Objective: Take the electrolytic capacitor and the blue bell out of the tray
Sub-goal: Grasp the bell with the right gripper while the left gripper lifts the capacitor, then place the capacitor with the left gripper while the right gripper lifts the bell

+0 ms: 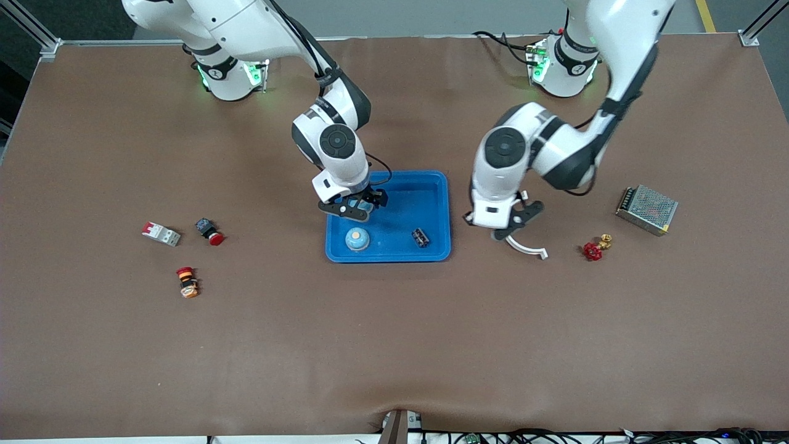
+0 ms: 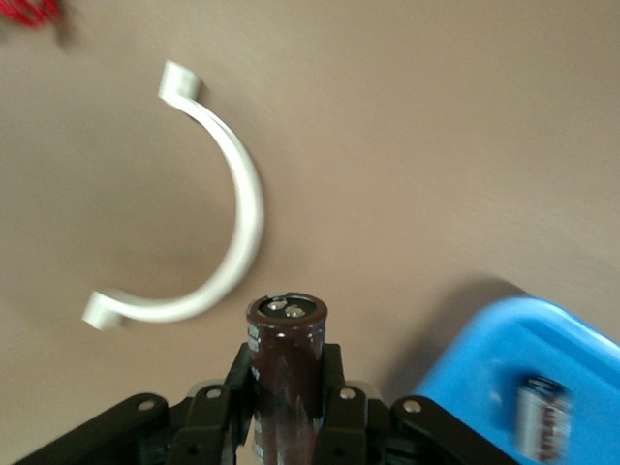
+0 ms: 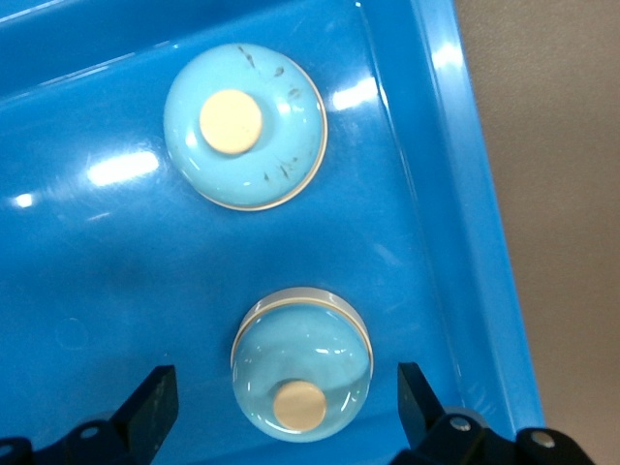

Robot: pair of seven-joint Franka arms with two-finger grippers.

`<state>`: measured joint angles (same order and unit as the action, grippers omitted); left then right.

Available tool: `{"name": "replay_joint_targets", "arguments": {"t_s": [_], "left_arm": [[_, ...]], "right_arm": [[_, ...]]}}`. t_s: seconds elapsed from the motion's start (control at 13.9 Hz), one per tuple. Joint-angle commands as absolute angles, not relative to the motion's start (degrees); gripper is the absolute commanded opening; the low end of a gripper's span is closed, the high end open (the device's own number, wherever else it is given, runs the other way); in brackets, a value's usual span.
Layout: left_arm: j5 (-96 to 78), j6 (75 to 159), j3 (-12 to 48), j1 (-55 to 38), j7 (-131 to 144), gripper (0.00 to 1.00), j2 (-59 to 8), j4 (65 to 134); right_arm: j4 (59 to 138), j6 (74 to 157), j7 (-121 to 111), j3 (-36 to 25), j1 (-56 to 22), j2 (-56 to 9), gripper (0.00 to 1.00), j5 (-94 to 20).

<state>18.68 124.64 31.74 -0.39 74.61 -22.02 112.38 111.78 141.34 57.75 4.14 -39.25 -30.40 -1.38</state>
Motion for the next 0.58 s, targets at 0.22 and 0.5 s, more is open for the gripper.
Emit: {"name": "replay_joint_targets", "arguments": {"t_s": [0.22,0.5], "left_arm": [[19.07,125.07,36.65,15.54,59.87,0.0,-18.89,119.88],[23.44,125.95,36.47,19.76,57.57,0.0,-22.31,122.25]], "right_arm": [[111.18,141.5,60.37,3.34,-40.17,-30.94,1.0,0.96],[111.09,141.42,63.28,3.43,-40.17,-31.82,1.0,5.35]]}}
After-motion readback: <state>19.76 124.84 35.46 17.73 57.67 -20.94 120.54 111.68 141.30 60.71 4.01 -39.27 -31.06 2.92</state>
